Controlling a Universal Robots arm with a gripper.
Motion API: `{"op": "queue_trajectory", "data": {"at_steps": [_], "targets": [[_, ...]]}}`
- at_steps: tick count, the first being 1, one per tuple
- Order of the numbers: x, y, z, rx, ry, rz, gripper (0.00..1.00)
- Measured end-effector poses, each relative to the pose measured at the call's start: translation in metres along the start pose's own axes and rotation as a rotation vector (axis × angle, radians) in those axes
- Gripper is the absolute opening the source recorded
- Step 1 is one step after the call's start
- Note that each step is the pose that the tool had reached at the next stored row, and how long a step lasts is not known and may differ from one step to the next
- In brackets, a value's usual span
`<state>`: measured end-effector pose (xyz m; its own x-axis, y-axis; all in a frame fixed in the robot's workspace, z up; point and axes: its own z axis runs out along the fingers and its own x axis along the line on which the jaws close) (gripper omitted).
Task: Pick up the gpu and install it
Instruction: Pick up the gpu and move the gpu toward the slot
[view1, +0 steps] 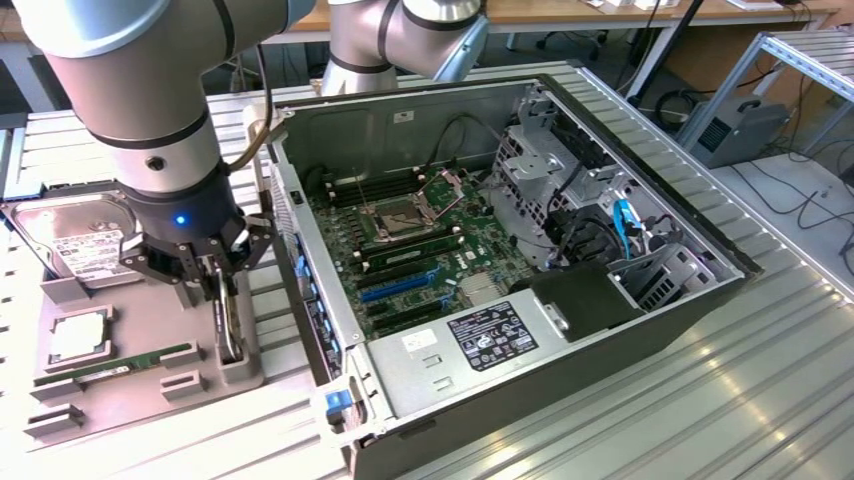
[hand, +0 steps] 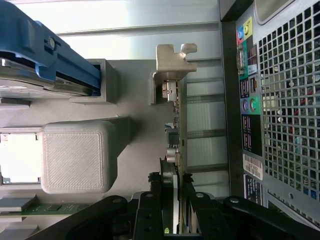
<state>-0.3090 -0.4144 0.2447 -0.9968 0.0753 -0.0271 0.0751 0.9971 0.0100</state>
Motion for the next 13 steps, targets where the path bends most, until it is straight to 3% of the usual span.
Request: {"op": "queue_trajectory", "data": {"at_steps": [13], "targets": [[-0.0001,0.0000,-0.0030,0.0001,0.0001,0.000,0.27]]}}
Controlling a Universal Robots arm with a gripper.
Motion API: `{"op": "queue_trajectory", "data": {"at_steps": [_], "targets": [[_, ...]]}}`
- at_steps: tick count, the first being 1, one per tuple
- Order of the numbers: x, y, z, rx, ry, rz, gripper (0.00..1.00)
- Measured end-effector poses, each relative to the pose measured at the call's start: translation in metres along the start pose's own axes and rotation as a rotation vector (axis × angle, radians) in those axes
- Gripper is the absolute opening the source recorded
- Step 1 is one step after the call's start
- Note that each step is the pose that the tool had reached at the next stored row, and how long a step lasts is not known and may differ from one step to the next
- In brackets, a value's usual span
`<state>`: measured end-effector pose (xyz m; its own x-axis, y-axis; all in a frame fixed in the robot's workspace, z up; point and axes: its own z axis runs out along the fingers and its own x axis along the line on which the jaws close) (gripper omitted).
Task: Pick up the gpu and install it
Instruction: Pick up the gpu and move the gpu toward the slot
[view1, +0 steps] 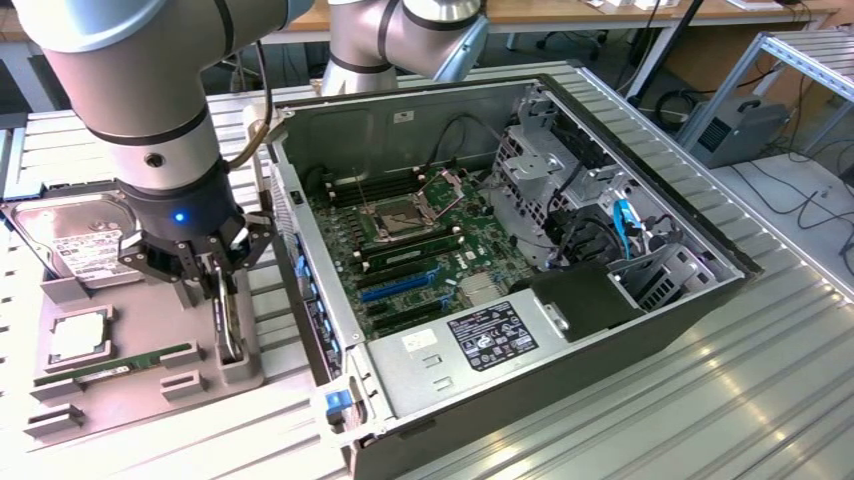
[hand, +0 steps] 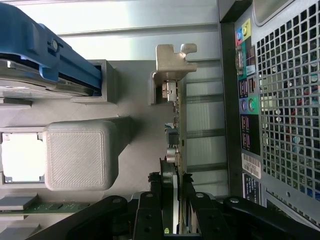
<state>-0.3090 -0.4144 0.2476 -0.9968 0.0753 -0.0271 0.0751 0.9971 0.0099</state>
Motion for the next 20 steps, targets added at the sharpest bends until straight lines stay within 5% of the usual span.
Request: {"op": "queue_trajectory", "data": {"at_steps": [20], "targets": [[-0.0001,0.0001,-0.0053,0.0000,0.0000,0.000,0.27]]}}
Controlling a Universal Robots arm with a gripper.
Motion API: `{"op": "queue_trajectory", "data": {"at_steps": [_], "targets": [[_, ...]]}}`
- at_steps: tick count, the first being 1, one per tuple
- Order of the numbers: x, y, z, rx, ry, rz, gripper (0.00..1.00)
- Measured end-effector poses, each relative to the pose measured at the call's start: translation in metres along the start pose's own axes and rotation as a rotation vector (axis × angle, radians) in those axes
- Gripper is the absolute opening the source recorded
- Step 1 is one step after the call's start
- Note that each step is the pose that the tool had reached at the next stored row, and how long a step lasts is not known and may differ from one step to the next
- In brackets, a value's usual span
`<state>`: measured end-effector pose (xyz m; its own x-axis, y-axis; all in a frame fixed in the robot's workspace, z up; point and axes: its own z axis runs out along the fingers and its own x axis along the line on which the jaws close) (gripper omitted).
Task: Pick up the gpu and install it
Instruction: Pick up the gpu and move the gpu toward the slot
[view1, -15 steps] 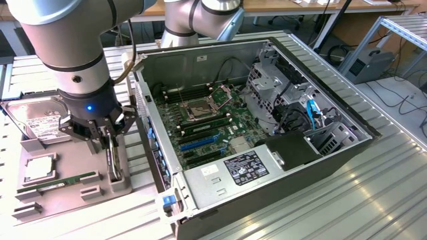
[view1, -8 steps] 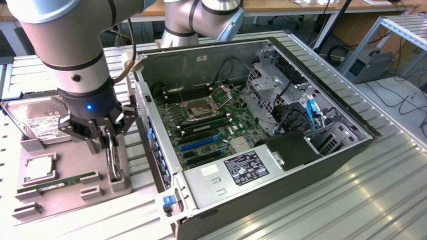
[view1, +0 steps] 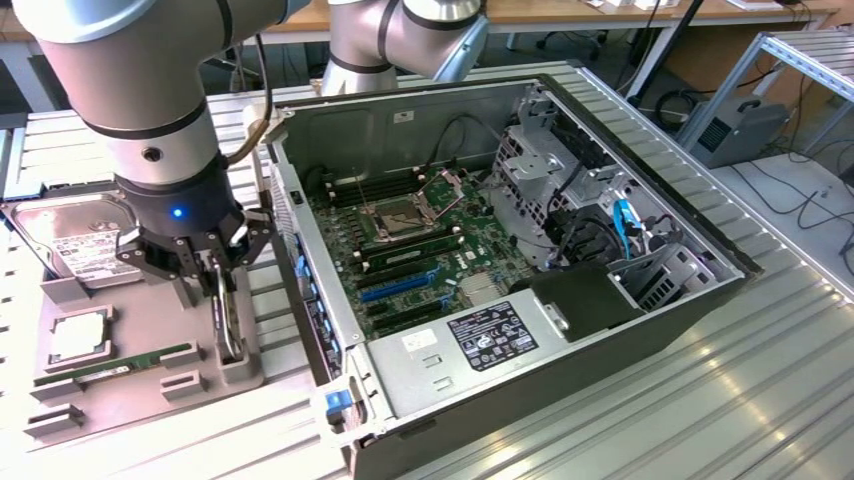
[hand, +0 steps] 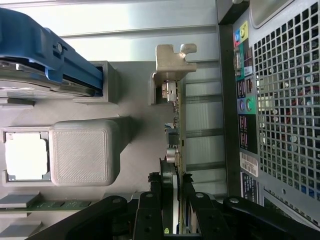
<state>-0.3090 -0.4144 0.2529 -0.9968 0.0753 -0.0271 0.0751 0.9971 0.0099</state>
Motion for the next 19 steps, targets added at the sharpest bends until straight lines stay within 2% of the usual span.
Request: {"op": "queue_trajectory", "data": {"at_steps": [19], "targets": [[-0.0001,0.0000,-0.0037,0.0000,-0.0001,0.000,0.27]]}}
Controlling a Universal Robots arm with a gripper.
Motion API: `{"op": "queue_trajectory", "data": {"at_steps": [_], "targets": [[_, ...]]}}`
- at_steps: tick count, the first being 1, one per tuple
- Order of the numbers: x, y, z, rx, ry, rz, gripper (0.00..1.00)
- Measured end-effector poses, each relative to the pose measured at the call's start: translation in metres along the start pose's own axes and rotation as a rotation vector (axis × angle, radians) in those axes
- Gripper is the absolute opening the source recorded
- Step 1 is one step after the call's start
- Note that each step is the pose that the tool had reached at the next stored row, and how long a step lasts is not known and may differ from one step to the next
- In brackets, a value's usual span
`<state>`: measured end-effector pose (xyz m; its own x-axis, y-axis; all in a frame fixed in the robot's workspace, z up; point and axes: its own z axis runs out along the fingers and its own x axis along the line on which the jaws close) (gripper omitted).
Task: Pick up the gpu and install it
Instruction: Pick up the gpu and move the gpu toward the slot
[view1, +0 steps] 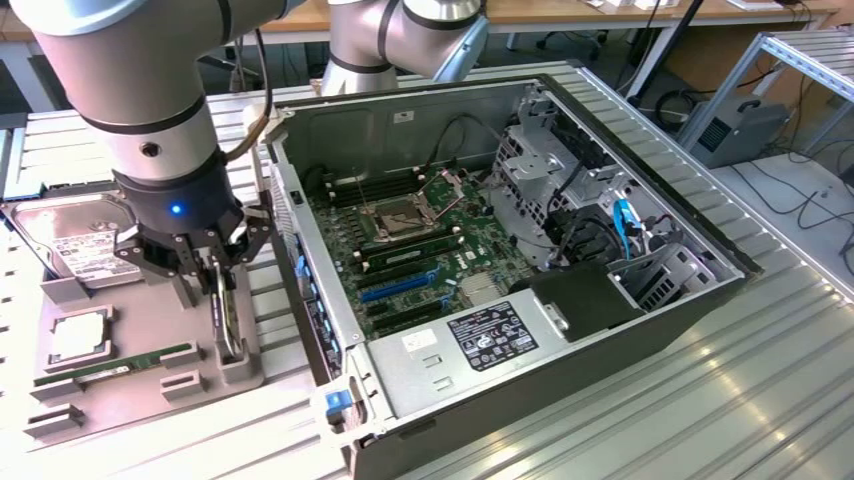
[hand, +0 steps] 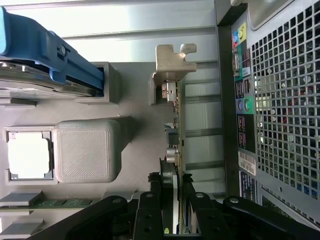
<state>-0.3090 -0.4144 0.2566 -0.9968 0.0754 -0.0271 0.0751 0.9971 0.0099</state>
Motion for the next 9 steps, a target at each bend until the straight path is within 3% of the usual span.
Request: {"op": "queue_trajectory", "data": {"at_steps": [9], "targets": [[-0.0001,0.0000,-0.0017,0.0000,0.0000,0.000,0.27]]}}
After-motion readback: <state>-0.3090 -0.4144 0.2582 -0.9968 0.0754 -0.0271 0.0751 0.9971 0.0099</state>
